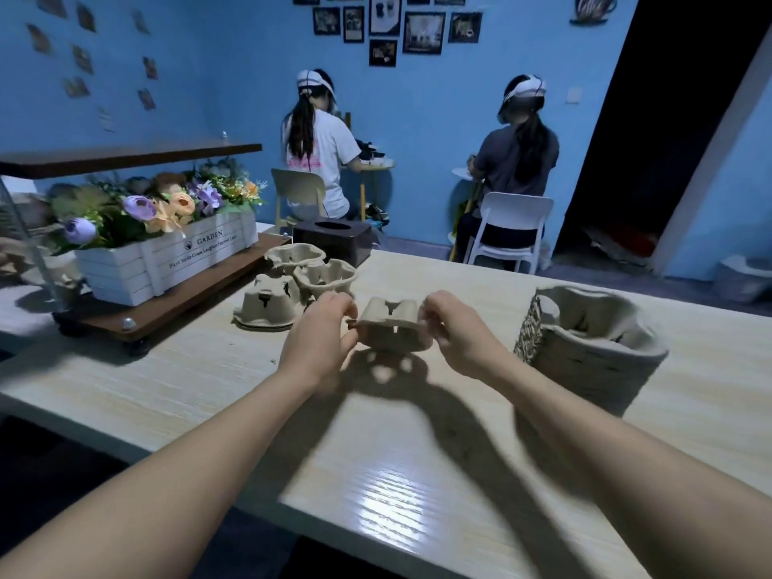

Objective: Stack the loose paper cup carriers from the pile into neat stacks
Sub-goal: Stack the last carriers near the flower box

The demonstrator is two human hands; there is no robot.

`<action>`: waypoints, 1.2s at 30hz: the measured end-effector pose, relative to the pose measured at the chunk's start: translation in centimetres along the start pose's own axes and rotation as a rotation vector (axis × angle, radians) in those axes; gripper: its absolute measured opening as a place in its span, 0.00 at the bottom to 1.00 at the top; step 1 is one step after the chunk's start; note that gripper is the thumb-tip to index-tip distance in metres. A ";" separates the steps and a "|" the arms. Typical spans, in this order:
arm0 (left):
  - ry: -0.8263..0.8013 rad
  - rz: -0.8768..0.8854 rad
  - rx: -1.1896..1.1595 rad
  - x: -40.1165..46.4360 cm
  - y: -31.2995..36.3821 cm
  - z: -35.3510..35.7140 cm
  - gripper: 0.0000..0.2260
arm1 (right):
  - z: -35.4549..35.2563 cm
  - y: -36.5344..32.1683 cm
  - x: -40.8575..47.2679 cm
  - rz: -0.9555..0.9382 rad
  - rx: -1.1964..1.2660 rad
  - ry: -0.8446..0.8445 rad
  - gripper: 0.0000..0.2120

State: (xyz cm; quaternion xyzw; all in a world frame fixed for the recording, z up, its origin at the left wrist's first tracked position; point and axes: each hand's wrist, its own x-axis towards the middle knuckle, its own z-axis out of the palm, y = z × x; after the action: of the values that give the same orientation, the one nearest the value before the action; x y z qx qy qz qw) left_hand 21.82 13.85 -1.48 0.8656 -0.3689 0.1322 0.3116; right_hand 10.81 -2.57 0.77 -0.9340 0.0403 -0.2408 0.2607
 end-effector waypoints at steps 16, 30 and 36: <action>0.020 -0.142 -0.549 2.6 6.4 -3.9 0.01 | -7.4 -3.2 -1.7 0.242 0.097 0.170 0.04; -0.074 -0.091 -0.795 2.8 15.2 -3.8 0.05 | -14.8 -2.1 -4.5 0.489 0.474 0.493 0.03; -0.073 -0.119 -0.880 2.8 18.8 -2.2 0.07 | -17.1 -0.4 -6.9 0.576 0.300 0.568 0.05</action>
State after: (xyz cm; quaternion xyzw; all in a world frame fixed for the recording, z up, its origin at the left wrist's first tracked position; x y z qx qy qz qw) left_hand 10.20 3.67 9.76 0.6743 -0.3503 -0.0861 0.6443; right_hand -3.32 -8.84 10.77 -0.7331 0.3339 -0.4089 0.4288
